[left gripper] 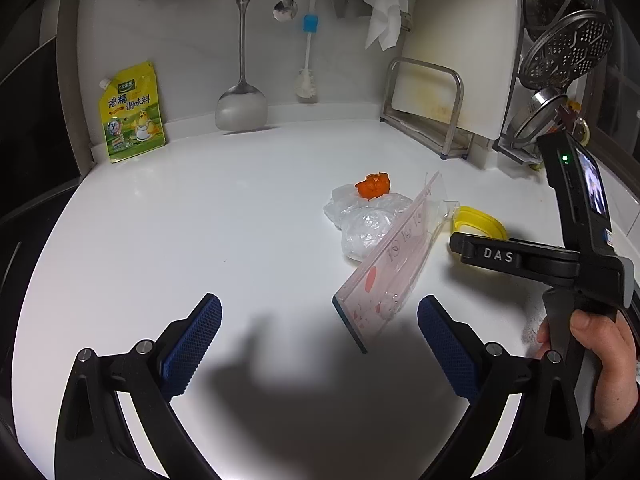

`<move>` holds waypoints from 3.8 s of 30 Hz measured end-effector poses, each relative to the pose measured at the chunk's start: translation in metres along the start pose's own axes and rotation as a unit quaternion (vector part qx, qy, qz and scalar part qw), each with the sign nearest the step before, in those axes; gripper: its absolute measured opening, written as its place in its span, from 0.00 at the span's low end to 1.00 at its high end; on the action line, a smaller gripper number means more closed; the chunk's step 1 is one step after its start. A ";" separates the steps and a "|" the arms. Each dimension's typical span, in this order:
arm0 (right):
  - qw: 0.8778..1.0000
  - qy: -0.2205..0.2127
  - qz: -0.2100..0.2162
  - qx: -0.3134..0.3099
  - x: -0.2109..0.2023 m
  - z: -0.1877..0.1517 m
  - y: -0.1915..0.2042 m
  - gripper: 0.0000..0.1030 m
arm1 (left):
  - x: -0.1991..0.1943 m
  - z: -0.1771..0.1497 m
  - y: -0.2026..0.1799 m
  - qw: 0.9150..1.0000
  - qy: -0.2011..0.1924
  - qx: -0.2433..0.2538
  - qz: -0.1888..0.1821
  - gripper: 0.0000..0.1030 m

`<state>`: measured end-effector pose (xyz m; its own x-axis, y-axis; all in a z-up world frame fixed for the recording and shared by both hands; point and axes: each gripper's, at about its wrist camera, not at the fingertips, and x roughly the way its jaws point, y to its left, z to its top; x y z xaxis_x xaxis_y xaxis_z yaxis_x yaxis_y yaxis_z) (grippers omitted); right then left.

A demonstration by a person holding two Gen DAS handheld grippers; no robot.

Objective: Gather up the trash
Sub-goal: 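Reach the right gripper to the yellow lid and grasp its rim, then grasp the pink clear box with the left gripper while the right gripper holds the lid, then carry box and lid over the grey bin and open both grippers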

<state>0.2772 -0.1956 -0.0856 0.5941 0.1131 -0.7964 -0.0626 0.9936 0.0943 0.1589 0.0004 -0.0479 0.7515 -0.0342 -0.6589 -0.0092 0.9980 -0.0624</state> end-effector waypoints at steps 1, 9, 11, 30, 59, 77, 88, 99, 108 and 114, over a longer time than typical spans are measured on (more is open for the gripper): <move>1.000 0.000 -0.004 -0.002 0.001 0.002 0.001 0.82 | 0.001 0.001 0.000 1.000 0.001 0.000 0.000 0.94; 1.000 0.000 0.001 -0.022 0.001 0.004 0.001 0.71 | 0.007 0.003 -0.003 1.000 0.011 -0.003 -0.012 0.94; 1.000 -0.002 0.005 -0.020 -0.003 0.002 -0.004 0.70 | 0.009 0.005 -0.003 1.000 0.014 -0.005 -0.014 0.94; 0.993 -0.062 0.089 0.049 -0.078 -0.040 -0.061 0.70 | 0.048 0.017 -0.036 0.997 0.069 0.023 -0.002 0.83; 0.992 -0.088 0.080 0.037 -0.122 -0.093 -0.050 0.70 | -0.045 0.002 -0.056 0.994 -0.018 0.066 -0.083 0.03; 0.991 -0.105 0.064 0.061 -0.185 -0.176 -0.026 0.70 | -0.122 -0.045 -0.044 0.992 -0.036 0.076 -0.095 0.03; 0.989 -0.118 0.059 0.061 -0.220 -0.222 -0.003 0.70 | -0.170 -0.086 -0.034 0.989 -0.044 0.092 -0.105 0.03; 0.990 -0.118 0.054 0.055 -0.244 -0.272 0.013 0.70 | -0.199 -0.127 -0.027 0.987 -0.043 0.103 -0.119 0.03; 0.991 -0.109 0.049 0.067 -0.247 -0.310 0.016 0.70 | -0.207 -0.163 -0.022 0.985 -0.029 0.114 -0.129 0.03; 0.990 -0.107 0.047 0.078 -0.251 -0.329 0.015 0.70 | -0.212 -0.183 -0.019 0.983 -0.017 0.131 -0.131 0.03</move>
<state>-0.1367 -0.2068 -0.0812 0.7487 0.1836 -0.6370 -0.0104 0.9640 0.2657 -0.1209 -0.0209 -0.0447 0.7272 -0.2938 -0.6204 0.3536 0.9350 -0.0282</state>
